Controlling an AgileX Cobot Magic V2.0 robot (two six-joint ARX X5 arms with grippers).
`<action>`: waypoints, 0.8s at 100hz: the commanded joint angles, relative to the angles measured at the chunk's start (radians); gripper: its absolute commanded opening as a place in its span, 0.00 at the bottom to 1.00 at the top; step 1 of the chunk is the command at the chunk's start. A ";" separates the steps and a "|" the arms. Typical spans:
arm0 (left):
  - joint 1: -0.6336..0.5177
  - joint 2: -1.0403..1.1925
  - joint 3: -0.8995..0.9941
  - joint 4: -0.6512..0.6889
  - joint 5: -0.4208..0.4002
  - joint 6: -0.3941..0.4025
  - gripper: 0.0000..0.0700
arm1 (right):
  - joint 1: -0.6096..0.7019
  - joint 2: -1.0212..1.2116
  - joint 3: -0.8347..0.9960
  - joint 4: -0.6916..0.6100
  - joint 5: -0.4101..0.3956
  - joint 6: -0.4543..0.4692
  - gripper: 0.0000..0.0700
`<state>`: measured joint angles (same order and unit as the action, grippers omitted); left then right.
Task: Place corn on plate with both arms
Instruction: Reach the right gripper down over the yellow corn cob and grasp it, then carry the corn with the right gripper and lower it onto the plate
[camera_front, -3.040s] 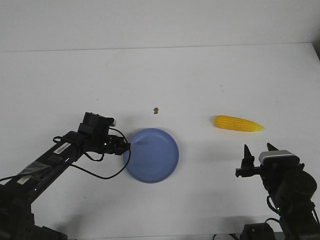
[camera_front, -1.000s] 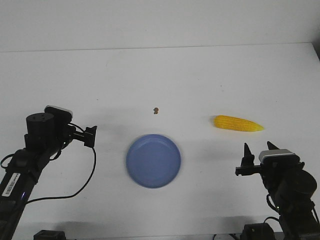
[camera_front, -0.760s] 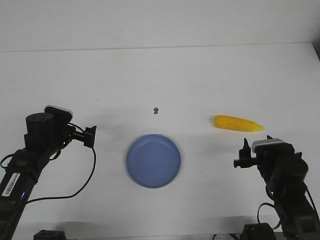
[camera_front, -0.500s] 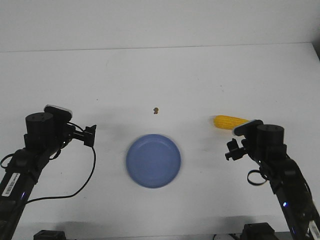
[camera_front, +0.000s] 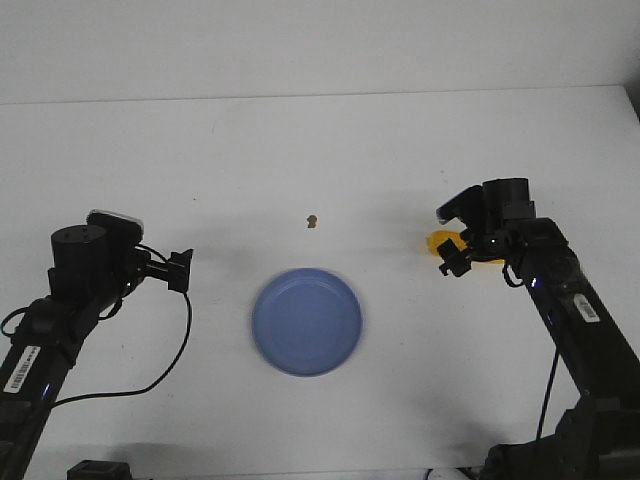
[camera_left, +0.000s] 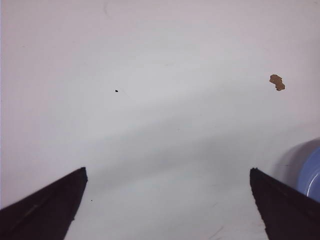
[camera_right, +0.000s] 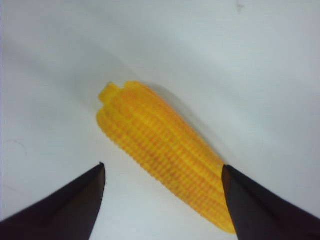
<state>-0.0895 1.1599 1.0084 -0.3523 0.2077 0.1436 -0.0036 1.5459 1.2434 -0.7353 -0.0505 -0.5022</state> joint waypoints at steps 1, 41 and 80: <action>0.000 0.010 0.011 0.006 -0.001 -0.003 0.96 | -0.011 0.034 0.026 -0.005 -0.005 -0.026 0.70; 0.000 0.010 0.011 0.013 -0.001 -0.003 0.96 | -0.051 0.074 0.026 -0.004 -0.066 -0.093 0.71; 0.000 0.010 0.011 0.014 -0.001 -0.003 0.96 | -0.061 0.151 0.026 0.068 -0.058 -0.125 0.80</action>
<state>-0.0895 1.1599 1.0084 -0.3470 0.2077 0.1432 -0.0620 1.6588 1.2488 -0.6765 -0.1081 -0.6079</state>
